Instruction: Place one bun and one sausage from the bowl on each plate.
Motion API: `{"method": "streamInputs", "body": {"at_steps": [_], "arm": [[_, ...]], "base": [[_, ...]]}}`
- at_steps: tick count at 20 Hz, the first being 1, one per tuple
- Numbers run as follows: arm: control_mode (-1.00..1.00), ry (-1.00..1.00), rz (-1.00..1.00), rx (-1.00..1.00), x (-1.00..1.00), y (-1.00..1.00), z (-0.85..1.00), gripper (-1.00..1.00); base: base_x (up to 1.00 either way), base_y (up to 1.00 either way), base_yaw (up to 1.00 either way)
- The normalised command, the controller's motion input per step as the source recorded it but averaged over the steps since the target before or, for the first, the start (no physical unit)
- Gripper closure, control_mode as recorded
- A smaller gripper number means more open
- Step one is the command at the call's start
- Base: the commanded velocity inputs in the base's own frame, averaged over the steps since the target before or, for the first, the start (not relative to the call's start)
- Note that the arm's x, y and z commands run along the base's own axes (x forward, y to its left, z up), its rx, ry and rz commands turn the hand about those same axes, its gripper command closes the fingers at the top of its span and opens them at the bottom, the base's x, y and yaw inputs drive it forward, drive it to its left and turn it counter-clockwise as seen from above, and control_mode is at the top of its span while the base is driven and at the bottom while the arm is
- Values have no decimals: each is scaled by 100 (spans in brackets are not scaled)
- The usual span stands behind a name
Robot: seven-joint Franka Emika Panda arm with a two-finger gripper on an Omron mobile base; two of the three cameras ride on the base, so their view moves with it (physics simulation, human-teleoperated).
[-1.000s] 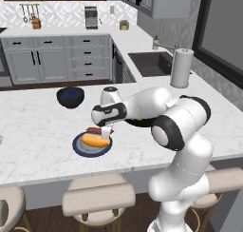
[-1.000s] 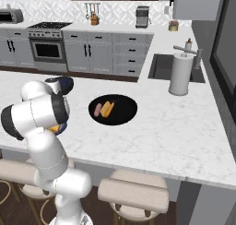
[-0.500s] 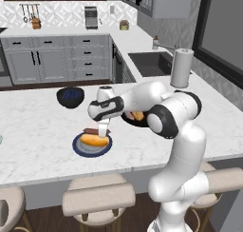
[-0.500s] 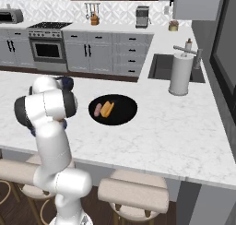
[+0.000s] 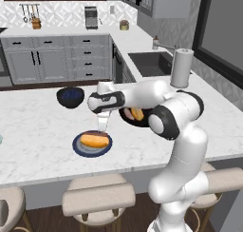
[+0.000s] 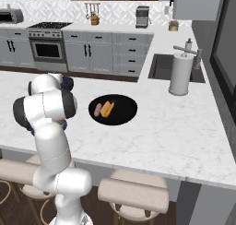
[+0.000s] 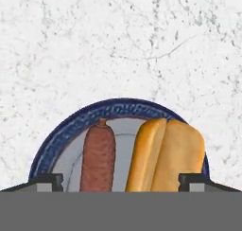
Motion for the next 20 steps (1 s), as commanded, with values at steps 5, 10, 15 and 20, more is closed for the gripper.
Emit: {"method": "streamInputs", "body": {"at_steps": [5, 10, 15, 20], "arm": [[-100, -14, -32, 21, -44, -100, 65, -100], [-100, -52, 15, 5, -59, -100, 80, -100], [-100, -45, 55, 3, -43, -100, 34, -100], [-100, 3, 62, -12, -2, -61, -16, -100]], "base": [[0, 0, 0], [0, 0, 0], [0, 0, 0], [0, 0, 0]]}}
